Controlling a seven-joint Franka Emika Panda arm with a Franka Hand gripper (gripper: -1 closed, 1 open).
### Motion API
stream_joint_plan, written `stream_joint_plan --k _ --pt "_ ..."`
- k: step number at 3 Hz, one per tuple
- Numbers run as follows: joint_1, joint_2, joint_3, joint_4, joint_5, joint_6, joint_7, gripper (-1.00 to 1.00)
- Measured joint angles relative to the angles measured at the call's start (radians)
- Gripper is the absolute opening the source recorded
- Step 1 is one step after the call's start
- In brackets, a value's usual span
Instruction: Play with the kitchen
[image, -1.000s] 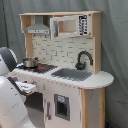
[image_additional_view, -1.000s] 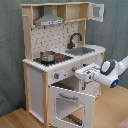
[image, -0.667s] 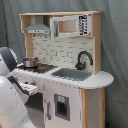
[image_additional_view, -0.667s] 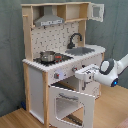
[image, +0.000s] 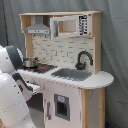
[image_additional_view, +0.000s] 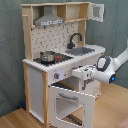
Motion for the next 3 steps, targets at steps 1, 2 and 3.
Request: stream_joint_plan --k 1,2,3 --pt "-0.014 0.079 0.0 0.017 -0.061 0.0 0.0 1.0" --pt "-0.016 0.107 0.0 0.02 -0.095 -0.001 -0.004 1.0" --pt "-0.016 0.107 0.0 0.02 -0.095 -0.001 -0.004 -1.0"
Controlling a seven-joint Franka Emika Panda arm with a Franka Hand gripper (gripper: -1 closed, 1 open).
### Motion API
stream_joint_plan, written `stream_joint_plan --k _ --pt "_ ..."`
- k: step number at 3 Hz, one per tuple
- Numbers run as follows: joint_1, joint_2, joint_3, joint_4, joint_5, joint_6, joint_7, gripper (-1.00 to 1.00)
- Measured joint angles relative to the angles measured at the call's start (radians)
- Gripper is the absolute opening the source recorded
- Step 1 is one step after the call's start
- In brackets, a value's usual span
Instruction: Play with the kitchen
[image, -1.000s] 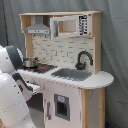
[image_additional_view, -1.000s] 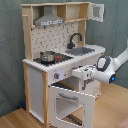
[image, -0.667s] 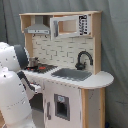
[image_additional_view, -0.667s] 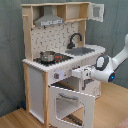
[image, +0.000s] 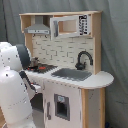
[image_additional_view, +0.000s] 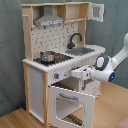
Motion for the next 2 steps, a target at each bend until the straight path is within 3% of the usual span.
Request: stream_joint_plan --k 2 --pt "-0.003 0.0 -0.001 0.001 -0.005 -0.001 0.212 -1.0"
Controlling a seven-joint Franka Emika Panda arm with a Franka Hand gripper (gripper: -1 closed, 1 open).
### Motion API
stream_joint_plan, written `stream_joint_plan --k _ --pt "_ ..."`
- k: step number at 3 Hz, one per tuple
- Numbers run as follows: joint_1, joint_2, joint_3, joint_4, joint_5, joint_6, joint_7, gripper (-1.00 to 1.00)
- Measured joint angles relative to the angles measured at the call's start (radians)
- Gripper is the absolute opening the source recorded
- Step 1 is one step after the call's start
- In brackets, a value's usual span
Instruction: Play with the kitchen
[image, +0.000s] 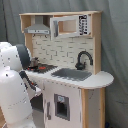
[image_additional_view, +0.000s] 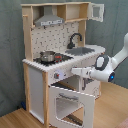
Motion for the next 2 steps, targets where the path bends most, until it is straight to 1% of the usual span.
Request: stream_joint_plan --k 2 --pt "0.0 0.0 0.0 0.0 0.0 0.0 0.233 -1.0"
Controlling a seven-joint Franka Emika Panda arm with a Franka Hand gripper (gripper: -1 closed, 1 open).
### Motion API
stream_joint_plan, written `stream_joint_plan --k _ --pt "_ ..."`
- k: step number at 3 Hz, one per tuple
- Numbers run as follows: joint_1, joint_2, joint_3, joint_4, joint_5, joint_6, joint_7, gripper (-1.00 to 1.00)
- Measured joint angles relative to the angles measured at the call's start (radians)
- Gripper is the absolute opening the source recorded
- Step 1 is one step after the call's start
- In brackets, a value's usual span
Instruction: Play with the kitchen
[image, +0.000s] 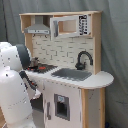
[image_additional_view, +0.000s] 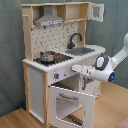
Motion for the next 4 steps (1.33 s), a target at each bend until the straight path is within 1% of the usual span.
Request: stream_joint_plan --k 4 --pt "0.0 0.0 0.0 -0.001 0.0 0.0 0.439 -1.0"
